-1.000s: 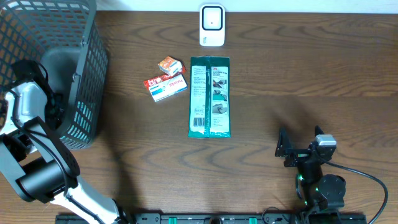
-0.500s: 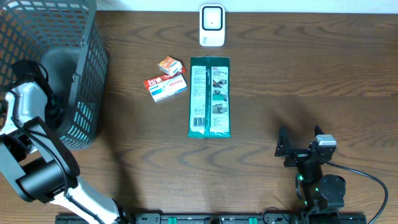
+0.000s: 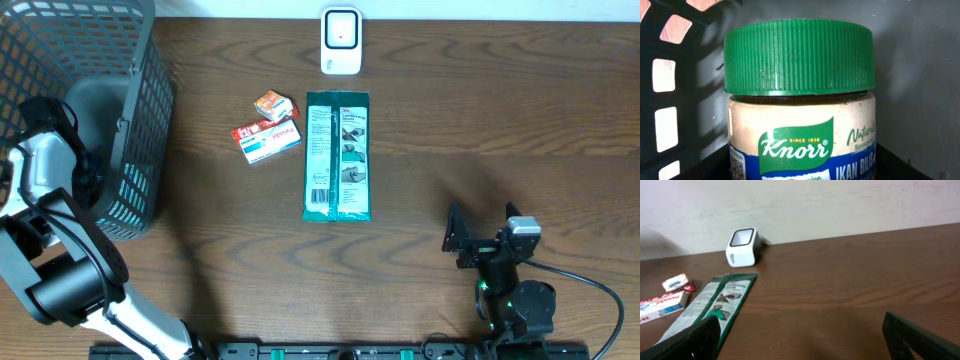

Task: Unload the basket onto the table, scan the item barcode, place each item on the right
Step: 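Reach into the basket and grasp the green-lidded Knorr jar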

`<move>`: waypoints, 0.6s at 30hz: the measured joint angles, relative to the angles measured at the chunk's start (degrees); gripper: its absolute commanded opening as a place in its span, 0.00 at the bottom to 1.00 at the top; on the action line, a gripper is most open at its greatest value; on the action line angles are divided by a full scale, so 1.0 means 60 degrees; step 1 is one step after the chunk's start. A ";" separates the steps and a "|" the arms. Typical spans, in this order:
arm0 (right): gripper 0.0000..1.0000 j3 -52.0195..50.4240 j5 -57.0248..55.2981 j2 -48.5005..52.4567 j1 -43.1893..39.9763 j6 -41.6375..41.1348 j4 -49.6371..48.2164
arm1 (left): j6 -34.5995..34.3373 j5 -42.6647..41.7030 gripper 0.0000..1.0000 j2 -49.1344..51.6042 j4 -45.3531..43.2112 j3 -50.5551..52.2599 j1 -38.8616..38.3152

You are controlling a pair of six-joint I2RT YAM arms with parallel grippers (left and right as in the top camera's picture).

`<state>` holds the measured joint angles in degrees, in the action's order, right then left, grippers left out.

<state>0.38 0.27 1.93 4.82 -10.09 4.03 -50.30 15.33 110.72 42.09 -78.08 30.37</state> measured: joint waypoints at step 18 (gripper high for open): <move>0.99 0.0000 0.0000 0.0000 0.0004 0.0000 0.0004 | 0.0211 -0.0794 0.47 -0.0488 0.0076 0.0000 0.0000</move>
<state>0.38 0.27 1.93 4.84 -10.09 4.05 -49.04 10.57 107.79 42.54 -78.08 30.37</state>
